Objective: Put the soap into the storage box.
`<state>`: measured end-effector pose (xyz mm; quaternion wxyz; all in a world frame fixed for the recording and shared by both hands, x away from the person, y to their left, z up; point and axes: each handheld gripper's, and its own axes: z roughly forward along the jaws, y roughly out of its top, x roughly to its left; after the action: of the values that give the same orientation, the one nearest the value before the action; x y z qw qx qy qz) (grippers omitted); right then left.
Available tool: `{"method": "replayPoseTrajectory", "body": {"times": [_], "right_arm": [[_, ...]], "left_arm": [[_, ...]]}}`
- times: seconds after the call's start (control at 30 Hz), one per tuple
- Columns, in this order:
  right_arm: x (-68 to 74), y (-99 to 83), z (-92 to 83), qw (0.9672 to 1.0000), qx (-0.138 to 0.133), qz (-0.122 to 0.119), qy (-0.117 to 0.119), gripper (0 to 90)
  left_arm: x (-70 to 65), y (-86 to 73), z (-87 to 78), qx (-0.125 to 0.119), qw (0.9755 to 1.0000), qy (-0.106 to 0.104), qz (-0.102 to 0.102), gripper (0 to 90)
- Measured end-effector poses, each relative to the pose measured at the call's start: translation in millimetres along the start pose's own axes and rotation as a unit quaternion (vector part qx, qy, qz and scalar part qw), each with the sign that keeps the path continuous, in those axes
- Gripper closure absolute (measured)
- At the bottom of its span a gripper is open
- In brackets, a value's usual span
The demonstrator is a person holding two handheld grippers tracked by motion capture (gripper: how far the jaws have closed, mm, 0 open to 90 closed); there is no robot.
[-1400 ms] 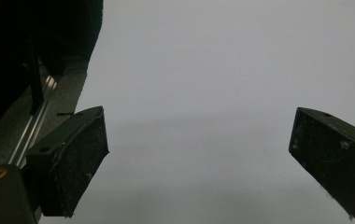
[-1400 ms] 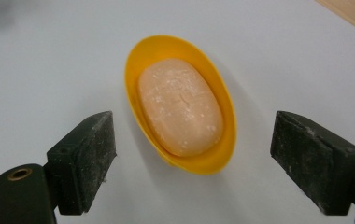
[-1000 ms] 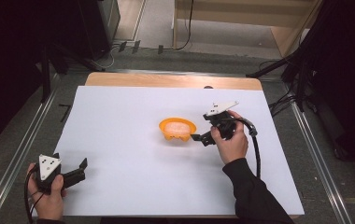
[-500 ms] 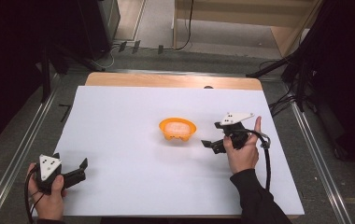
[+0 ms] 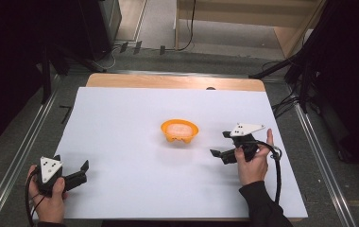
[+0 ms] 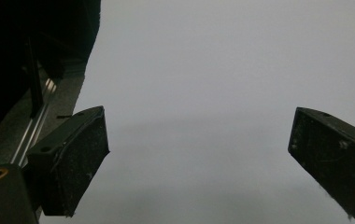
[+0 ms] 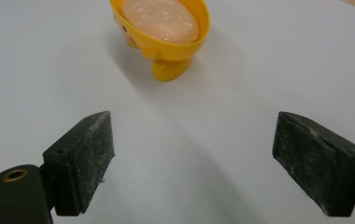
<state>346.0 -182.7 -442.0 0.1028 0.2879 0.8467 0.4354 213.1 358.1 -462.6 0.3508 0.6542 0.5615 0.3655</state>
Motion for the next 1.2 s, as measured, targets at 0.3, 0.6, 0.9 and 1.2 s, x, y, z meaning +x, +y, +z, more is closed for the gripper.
{"method": "replayPoseTrajectory", "body": {"times": [0.3, 0.6, 0.9, 1.2], "right_arm": [[-0.4, -15.8, -9.0, 0.9998, -0.013, 0.005, -0.014, 13.0], [-5.0, -38.3, -26.2, 0.9986, -0.032, 0.022, -0.036, 13.0], [-7.6, -60.9, -43.1, 0.9972, -0.045, 0.042, -0.041, 13.0], [-5.9, -76.7, -58.9, 0.9952, -0.053, 0.055, -0.061, 12.9]], "left_arm": [[-0.2, 0.0, 0.0, 0.000, 1.0000, 0.000, 0.004, 5.3], [-0.5, 0.1, 0.6, 0.000, 1.0000, 0.001, 0.004, 5.3], [-2.3, 0.2, 0.5, 0.003, 0.9999, 0.005, 0.012, 5.3], [-2.3, 0.5, 1.1, 0.007, 0.9999, 0.001, 0.015, 5.3]]}}
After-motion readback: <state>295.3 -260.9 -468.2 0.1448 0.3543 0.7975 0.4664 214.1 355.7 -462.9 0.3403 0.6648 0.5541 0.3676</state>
